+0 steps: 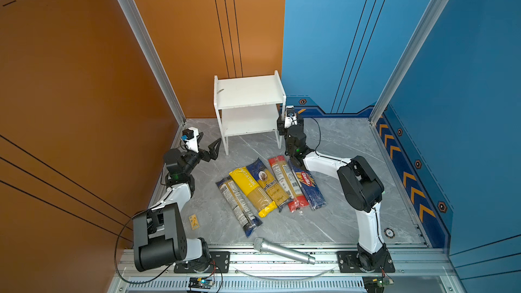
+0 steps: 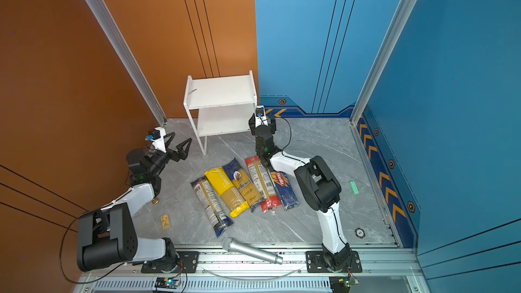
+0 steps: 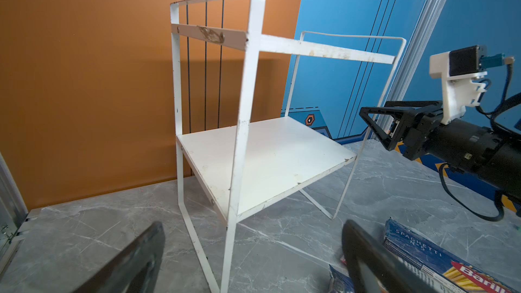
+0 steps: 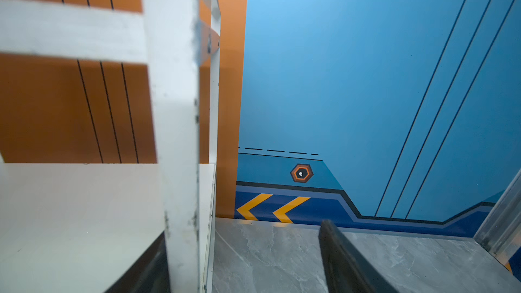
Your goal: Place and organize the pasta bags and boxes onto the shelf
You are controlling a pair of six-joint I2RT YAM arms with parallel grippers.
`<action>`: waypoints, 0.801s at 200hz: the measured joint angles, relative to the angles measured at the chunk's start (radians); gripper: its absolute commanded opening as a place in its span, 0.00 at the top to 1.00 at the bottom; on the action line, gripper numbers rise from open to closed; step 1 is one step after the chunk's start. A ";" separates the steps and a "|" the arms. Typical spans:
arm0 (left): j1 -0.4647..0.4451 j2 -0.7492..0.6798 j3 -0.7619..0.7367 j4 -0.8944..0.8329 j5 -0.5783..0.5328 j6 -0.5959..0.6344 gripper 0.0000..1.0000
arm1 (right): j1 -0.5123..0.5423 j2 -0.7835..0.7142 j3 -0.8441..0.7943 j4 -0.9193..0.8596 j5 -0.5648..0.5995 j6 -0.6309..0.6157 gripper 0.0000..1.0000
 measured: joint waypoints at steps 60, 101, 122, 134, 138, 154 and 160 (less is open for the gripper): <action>-0.009 0.000 0.000 0.000 -0.001 -0.004 0.02 | -0.003 -0.006 -0.033 0.003 -0.032 0.016 0.40; -0.059 0.000 0.000 0.000 -0.040 -0.004 0.01 | -0.003 -0.006 -0.058 0.018 -0.062 0.024 0.47; -0.098 0.000 0.000 0.000 -0.092 -0.001 0.04 | -0.003 -0.008 -0.061 0.020 -0.072 0.027 0.48; -0.121 0.000 0.000 -0.001 -0.124 0.009 0.04 | -0.004 -0.013 -0.066 0.020 -0.076 0.027 0.48; -0.130 0.000 0.000 -0.002 -0.137 0.013 0.04 | -0.004 -0.015 -0.068 0.020 -0.079 0.027 0.49; -0.163 0.000 0.000 -0.012 -0.187 0.039 0.06 | -0.005 -0.023 -0.071 0.019 -0.093 0.028 0.51; -0.174 0.001 0.000 -0.017 -0.206 0.048 0.06 | -0.006 -0.027 -0.071 0.019 -0.099 0.029 0.51</action>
